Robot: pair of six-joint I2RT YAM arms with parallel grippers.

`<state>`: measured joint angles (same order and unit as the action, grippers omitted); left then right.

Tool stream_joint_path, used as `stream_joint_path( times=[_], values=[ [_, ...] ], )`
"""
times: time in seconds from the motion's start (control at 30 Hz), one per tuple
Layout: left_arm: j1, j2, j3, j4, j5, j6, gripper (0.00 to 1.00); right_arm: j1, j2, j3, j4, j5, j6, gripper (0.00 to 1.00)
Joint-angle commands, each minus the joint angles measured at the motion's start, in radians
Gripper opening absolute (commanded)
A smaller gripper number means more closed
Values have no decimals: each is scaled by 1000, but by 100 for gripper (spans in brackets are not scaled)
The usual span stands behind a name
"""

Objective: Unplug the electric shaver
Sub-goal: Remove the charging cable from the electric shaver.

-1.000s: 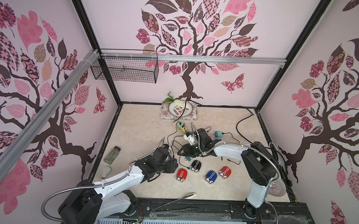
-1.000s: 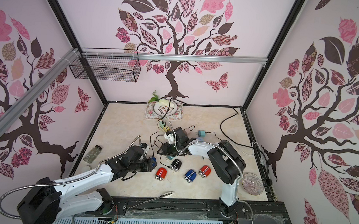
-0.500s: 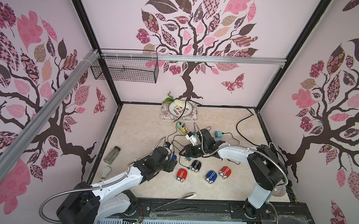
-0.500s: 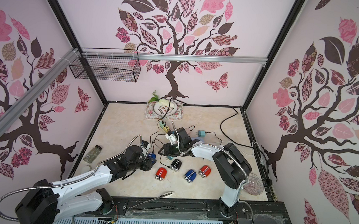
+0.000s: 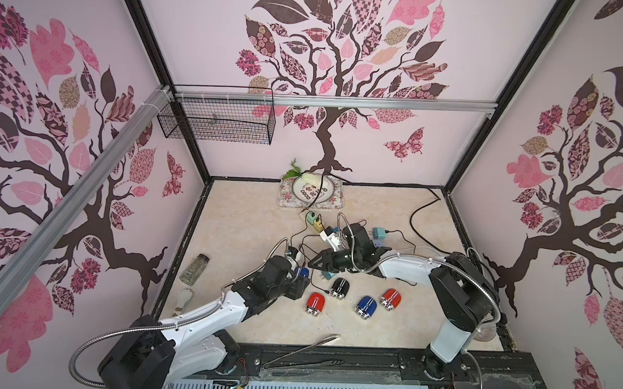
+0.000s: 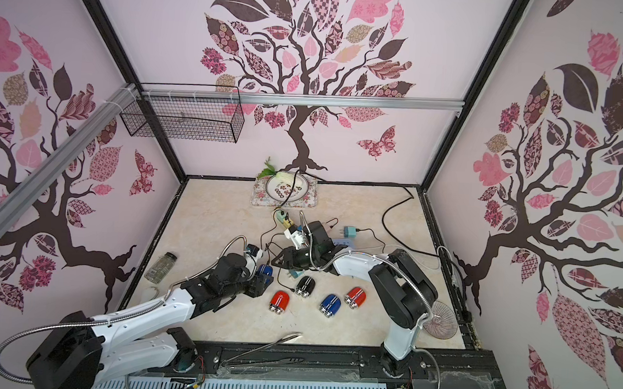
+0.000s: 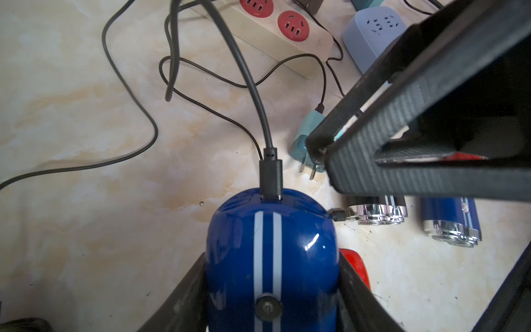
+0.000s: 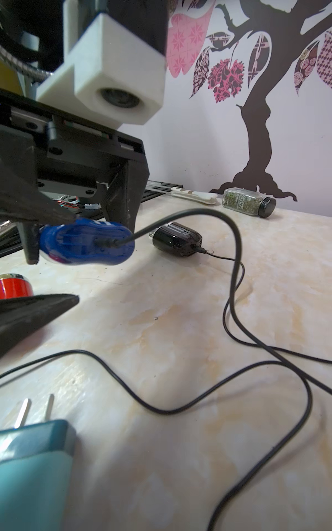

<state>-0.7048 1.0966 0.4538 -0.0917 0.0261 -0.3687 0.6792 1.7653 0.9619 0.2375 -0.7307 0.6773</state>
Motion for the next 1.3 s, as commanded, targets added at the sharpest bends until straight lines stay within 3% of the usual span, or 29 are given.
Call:
stream_joint_path(
  times=[0.0,1.27],
  values=[
    [5,-20,-27,69,21,7,0,6,-30,27,43,-22,16,41],
    [4,-62,-42,78,37,-4,0,40,46,88,52,-29,23,25]
  ],
)
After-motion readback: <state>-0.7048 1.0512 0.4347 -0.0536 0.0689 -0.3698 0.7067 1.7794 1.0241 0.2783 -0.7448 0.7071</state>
